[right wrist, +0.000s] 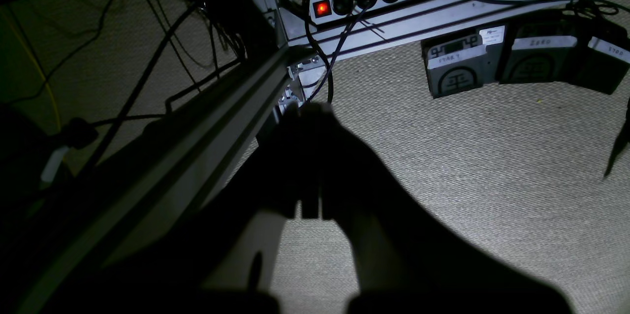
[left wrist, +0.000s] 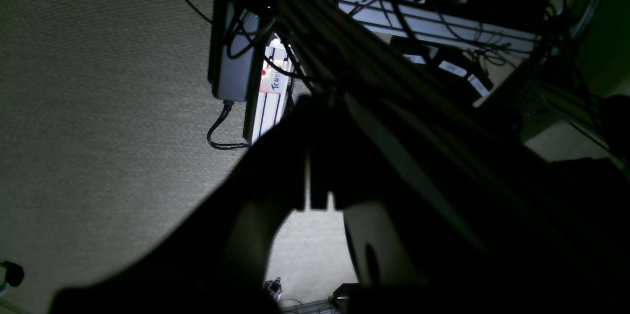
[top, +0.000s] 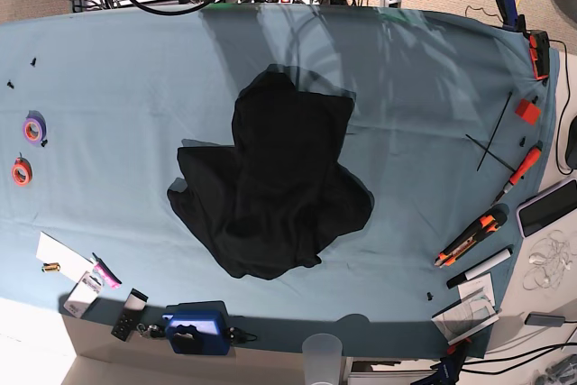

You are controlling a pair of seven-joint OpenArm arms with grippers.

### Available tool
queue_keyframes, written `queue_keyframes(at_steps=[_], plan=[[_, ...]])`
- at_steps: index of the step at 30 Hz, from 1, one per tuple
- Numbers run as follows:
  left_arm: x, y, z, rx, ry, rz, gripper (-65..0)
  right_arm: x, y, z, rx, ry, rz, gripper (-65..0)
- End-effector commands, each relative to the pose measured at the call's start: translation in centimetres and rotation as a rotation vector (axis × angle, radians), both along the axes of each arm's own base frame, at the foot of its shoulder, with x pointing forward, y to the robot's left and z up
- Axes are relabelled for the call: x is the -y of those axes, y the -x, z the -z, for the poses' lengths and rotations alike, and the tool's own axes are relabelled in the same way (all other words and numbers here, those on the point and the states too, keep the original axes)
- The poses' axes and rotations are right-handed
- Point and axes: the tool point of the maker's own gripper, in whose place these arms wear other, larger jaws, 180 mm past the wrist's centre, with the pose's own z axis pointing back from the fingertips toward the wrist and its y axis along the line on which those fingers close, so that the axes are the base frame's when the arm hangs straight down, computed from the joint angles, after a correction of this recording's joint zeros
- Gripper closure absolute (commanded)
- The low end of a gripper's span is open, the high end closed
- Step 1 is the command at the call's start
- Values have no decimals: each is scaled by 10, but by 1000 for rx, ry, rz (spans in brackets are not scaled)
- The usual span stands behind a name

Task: Layout the t-shirt on the table in an organized manner, then fold the t-shirt properly

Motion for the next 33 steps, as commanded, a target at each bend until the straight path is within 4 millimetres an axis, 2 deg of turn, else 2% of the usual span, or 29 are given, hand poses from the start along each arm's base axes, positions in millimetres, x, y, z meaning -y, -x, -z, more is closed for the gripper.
queue_keyframes(at_steps=[1, 11, 24, 27, 30, 33], plan=[[2, -3, -1, 16, 11, -5, 0, -1, -5, -1, 20, -6, -2, 0], [9, -5, -4, 31, 55, 2, 0, -1, -4, -1, 20, -7, -2, 0], [9, -5, -4, 31, 53, 2, 0, -1, -4, -1, 20, -7, -3, 0], [7, -3, -3, 29, 47, 35, 0, -3, -3, -1, 20, 2, -88, 0], [-2, 1, -2, 25, 23, 96, 0, 4, -1, -1, 16, 22, -178, 0], [-19, 8, 0, 13, -6, 113, 0, 21, 0, -1, 12, 51, -214, 0]])
